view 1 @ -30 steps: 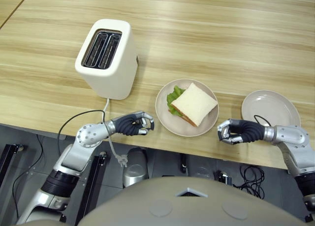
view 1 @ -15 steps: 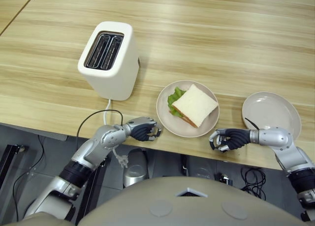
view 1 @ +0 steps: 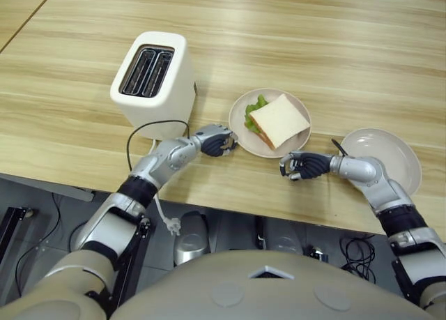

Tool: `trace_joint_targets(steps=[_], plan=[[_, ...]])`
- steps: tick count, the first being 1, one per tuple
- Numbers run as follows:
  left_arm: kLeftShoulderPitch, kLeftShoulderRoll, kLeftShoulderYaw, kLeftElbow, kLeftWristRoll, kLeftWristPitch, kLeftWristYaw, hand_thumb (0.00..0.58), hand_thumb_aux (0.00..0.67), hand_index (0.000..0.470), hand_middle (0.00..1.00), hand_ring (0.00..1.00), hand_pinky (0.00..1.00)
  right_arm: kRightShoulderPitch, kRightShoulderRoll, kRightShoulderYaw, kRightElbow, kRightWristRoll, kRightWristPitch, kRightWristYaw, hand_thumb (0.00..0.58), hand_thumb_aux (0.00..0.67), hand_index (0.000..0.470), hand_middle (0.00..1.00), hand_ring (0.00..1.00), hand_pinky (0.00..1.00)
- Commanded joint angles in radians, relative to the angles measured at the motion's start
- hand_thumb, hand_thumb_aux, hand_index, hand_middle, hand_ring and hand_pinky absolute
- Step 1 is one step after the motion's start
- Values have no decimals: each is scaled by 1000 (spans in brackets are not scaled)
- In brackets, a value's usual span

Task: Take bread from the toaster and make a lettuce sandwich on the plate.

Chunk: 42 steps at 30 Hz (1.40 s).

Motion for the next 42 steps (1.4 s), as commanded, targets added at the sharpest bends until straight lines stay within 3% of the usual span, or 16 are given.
trace_joint_targets(steps=[1,12,18,22,23,24,25,26,30,34,39,42], plan=[[-95,-49,-40,181,36,-26,62,580,670,460,1000,1000,1000,-98,4,35,151,-67,-15,-34,580,670,460,1000,1000,1000],[-290,-176,-132,556,132,10,272,580,670,460,1000,1000,1000,-340,83,102,526,-162,-61,-149,580,670,460,1000,1000,1000],[-332,-202,-102,631,105,30,369,580,670,460,1000,1000,1000,-397,106,73,648,-135,-78,-188,580,670,460,1000,1000,1000],[-320,-188,-59,600,57,-34,413,580,670,460,1000,1000,1000,-376,115,4,626,-21,-145,-122,580,670,460,1000,1000,1000],[-312,-182,-40,581,34,-64,417,580,670,460,1000,1000,1000,-361,115,-13,608,12,-169,-96,570,583,400,1000,1000,1000],[-296,-174,-8,554,-6,-102,406,506,431,296,1000,1000,1000,-339,121,-40,579,72,-185,-46,0,0,0,0,0,0],[-275,-164,23,521,-48,-138,389,87,53,36,67,67,67,-312,128,-67,540,138,-195,6,0,0,0,0,0,0],[-246,-155,58,478,-98,-171,366,0,0,0,0,0,0,-281,134,-95,488,209,-198,56,0,0,0,0,0,0],[-35,-146,202,155,-402,-213,161,0,0,0,0,0,0,-115,184,-170,166,505,-115,204,0,0,0,0,0,0],[188,-149,256,-250,-612,-78,32,0,0,0,0,0,0,22,239,-197,-98,648,-9,197,0,0,0,0,0,0],[336,-201,311,-514,-744,66,16,0,0,0,0,0,0,69,341,-222,-183,691,32,125,0,0,0,0,0,0],[375,-235,344,-564,-763,90,35,0,0,0,0,0,0,31,419,-266,-142,661,-17,19,0,0,0,0,0,0]])
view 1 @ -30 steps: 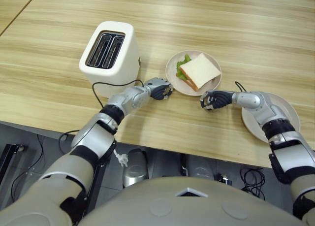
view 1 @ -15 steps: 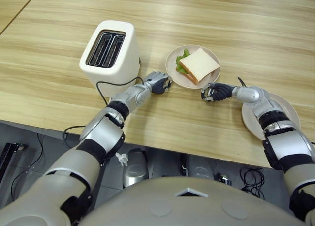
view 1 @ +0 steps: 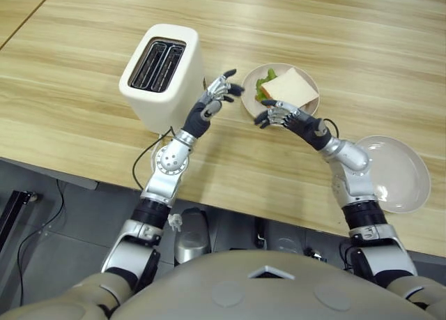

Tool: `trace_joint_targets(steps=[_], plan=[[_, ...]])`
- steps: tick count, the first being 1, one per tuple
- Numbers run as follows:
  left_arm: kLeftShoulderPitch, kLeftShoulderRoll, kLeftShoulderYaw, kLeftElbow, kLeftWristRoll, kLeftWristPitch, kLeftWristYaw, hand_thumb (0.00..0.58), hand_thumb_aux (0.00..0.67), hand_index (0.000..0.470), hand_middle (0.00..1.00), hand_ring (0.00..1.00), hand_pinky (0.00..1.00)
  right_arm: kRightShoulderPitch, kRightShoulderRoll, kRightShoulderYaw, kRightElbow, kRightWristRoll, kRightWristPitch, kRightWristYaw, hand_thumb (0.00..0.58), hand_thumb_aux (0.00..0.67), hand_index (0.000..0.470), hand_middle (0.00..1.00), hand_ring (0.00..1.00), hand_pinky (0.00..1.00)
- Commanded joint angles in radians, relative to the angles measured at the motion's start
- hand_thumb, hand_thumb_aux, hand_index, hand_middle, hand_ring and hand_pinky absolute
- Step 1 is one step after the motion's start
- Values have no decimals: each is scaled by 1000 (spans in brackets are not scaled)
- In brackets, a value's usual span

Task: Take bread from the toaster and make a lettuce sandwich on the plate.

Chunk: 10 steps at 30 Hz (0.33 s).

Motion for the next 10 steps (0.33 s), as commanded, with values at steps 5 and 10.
trace_joint_targets(steps=[5,10], plan=[[37,-67,78,-49,-60,34,17,0,0,0,0,0,0,-99,151,-158,100,-65,-162,-290,0,0,0,0,0,0],[17,-104,93,-12,-6,-8,50,0,0,0,0,0,0,-121,201,-212,146,-143,-278,-429,0,0,0,0,0,0]])
